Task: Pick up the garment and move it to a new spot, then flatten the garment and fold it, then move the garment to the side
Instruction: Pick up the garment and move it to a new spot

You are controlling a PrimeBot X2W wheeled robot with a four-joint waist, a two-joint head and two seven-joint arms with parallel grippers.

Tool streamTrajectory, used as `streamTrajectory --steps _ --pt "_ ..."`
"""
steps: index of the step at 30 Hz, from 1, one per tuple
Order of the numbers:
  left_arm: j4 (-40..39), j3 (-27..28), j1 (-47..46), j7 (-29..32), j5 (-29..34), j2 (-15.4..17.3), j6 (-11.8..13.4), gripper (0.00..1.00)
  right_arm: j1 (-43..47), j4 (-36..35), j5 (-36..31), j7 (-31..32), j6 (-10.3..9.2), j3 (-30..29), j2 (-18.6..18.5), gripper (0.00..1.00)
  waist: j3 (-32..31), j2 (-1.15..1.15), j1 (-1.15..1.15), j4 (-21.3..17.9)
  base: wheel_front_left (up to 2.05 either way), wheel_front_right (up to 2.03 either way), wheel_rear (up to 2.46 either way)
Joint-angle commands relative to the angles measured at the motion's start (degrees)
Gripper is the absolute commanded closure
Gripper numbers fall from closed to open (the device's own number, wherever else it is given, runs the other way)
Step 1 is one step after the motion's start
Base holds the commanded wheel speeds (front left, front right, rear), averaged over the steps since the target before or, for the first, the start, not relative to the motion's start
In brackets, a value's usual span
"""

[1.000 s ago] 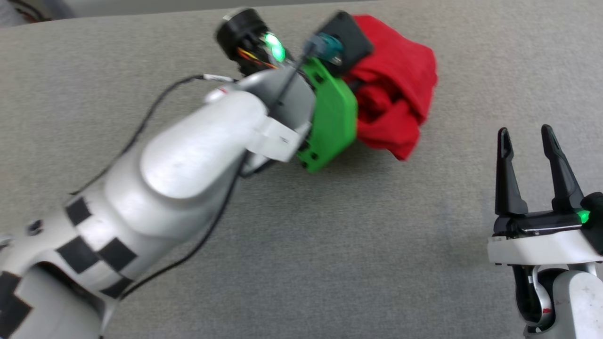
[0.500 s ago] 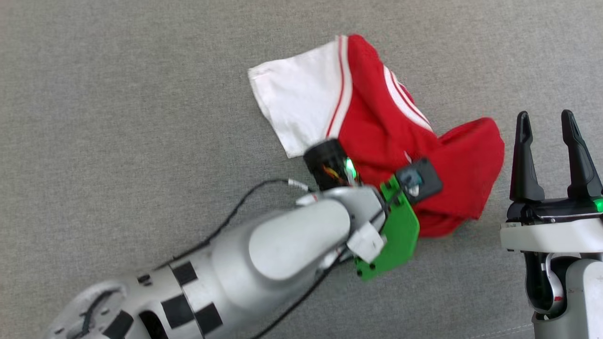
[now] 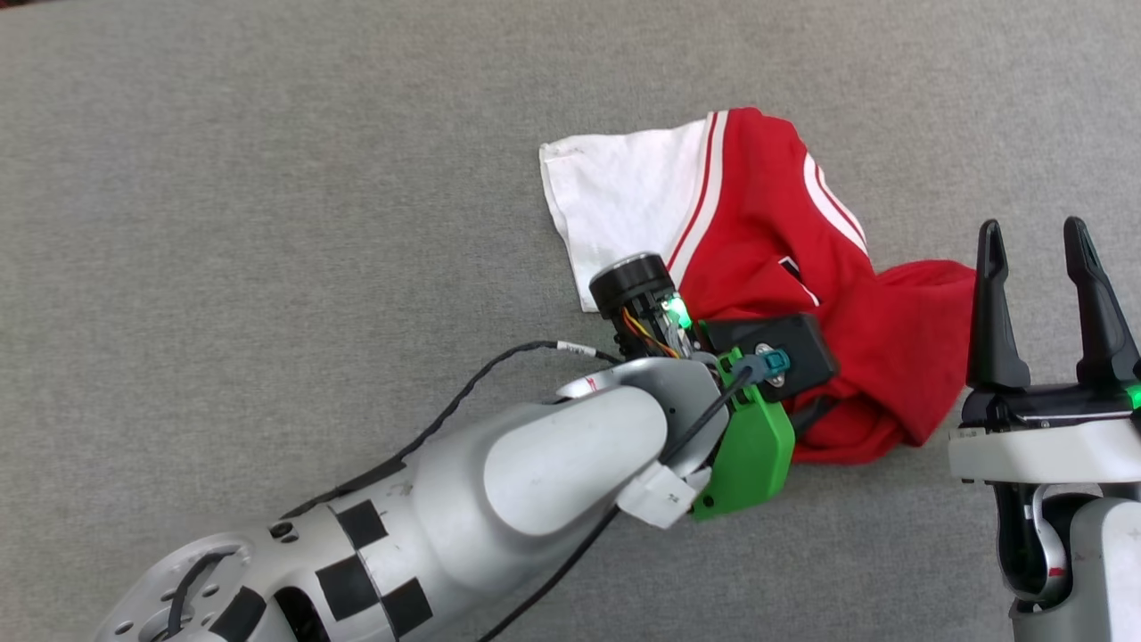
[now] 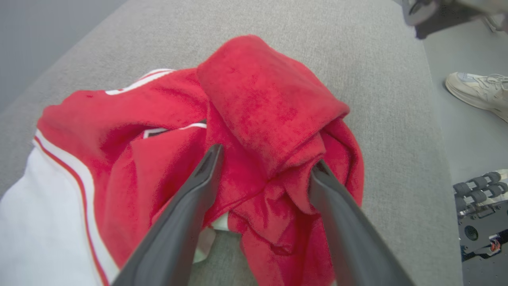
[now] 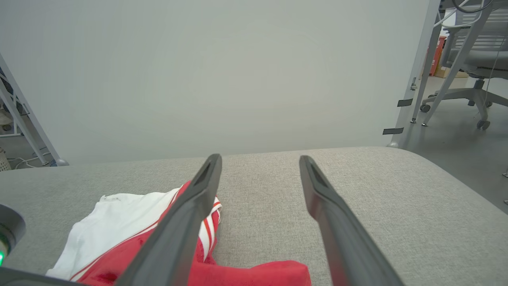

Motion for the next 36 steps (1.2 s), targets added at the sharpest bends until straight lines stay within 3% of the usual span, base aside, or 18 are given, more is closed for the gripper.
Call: streamTrajectory --steps 1,5,11,18,23,26,31,36 --pt "0.6 0.5 -1.2 -2.3 1.0 0.0 0.0 0.0 0.9 0.4 -0.4 -0.3 -0.03 -0.3 -0.1 0.0 -3.2 0.0 0.0 2.2 0.0 0.0 0.0" --pt "0.1 2.6 0.1 -7.2 0.6 0.9 1.7 0.0 2.8 0.7 -0.8 -0.3 -0.03 -0.8 -0.1 0.0 -6.6 0.0 0.0 3.7 0.0 0.0 0.0" --pt "-3.4 6.5 3.4 -12.2 -0.3 5.5 6.7 0.0 5.8 1.0 -1.0 -0.3 -0.03 -1.2 -0.1 0.0 -10.7 0.0 0.0 5.8 0.0 0.0 0.0" --pt "-7.6 14.6 10.4 -19.2 -1.2 13.0 16.6 0.0 7.9 1.3 -1.3 -0.3 -0.03 -1.0 -0.1 0.0 -14.2 0.0 0.0 7.2 0.0 0.0 0.0" --pt "-11.8 22.4 17.7 -20.3 -0.2 17.1 23.1 0.0 9.1 1.6 -1.6 -0.3 -0.03 -1.0 -0.1 0.0 -15.6 0.0 0.0 8.2 0.0 0.0 0.0" --pt "-15.6 28.2 23.3 -20.3 2.1 18.4 25.7 0.0 9.8 1.8 -1.8 -0.3 -0.03 -0.8 -0.1 0.0 -16.3 0.0 0.0 8.7 0.0 0.0 0.0" --pt "-20.2 38.3 34.6 -20.3 6.7 18.3 27.7 0.0 10.8 2.6 -1.8 -0.3 -0.03 -0.2 -0.1 0.0 -17.4 0.0 0.0 9.5 0.0 0.0 0.0" --pt "-22.3 46.5 43.7 -20.3 11.4 15.7 26.9 0.0 11.4 4.3 -1.2 -0.3 -0.03 0.6 -0.1 0.0 -18.3 0.0 0.0 9.9 0.0 0.0 0.0"
